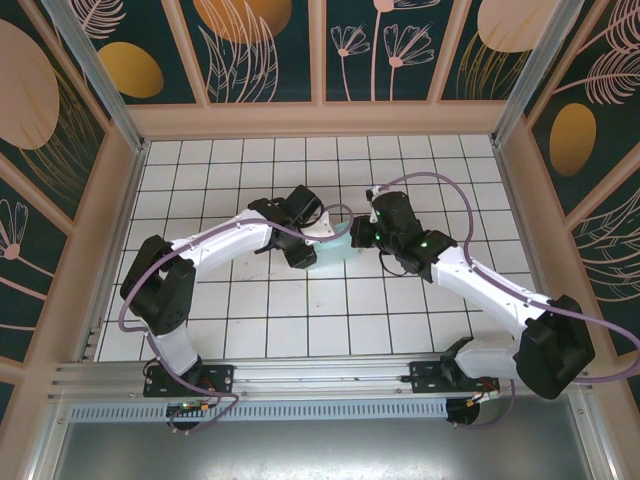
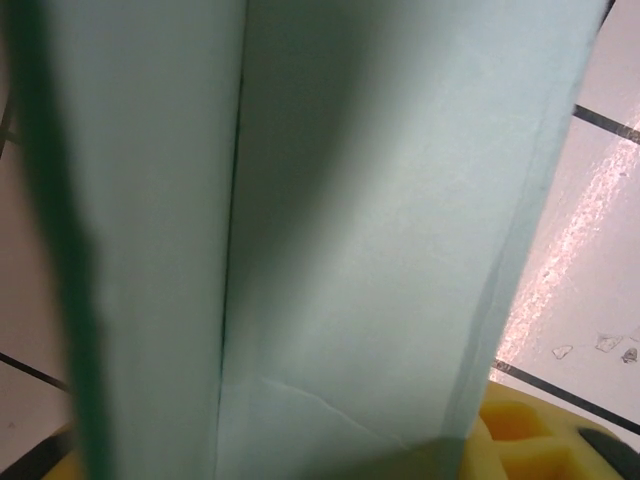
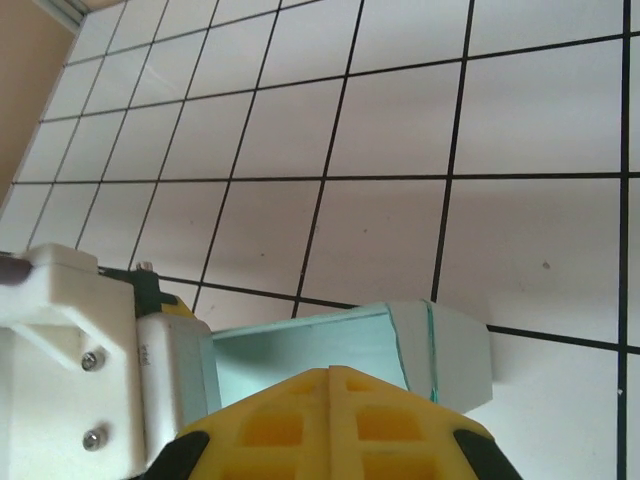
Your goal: Fold the paper box
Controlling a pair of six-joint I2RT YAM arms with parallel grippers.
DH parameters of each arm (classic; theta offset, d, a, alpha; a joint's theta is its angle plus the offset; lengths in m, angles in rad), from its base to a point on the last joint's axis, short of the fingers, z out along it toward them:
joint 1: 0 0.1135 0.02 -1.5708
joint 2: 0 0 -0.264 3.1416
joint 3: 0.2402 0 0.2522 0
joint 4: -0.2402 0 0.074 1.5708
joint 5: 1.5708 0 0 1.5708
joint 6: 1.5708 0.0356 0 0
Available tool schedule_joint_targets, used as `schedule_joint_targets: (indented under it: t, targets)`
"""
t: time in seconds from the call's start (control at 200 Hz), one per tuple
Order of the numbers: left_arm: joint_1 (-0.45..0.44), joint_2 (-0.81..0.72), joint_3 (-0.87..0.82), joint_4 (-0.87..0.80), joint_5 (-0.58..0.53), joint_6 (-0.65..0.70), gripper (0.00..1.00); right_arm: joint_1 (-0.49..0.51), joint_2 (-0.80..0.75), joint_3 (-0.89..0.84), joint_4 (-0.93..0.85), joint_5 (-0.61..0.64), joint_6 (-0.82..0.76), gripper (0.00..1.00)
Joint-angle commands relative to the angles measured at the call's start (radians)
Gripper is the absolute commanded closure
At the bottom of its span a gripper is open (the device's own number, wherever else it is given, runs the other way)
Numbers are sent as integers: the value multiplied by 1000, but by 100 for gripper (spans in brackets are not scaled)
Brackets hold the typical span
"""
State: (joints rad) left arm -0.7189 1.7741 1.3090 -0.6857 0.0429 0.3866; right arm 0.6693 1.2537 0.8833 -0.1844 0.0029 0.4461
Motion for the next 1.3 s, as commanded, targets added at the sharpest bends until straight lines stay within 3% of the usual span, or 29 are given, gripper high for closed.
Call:
schedule_joint_targets:
  t: [0.0, 0.24, 0.36, 0.45, 0.515, 0.766, 1.156, 1.296]
  targets:
    - [17, 51, -25, -16, -75, -9, 70, 7, 13, -20, 0, 8, -51, 100]
    - [16, 50, -27, -16, -69, -8, 70, 6, -23, -42, 26, -16, -49, 97]
    - [17, 50, -24, -15, -67, -5, 70, 1, -70, -43, 56, -29, -66, 87]
    - [17, 53, -21, -14, -63, 0, 69, -21, -76, -38, 56, -22, -75, 74]
    - [17, 52, -21, -12, -54, 4, 69, -41, -70, -35, 47, -22, -92, 70]
    - [17, 51, -20, -15, -56, 10, 69, -147, -10, 11, -46, -120, -228, 73]
    - [17, 66, -14, -16, -58, 17, 68, -145, 61, 61, -45, -207, -294, 70]
    - [17, 66, -14, -17, -54, 17, 68, -145, 99, 78, -66, -205, -300, 75]
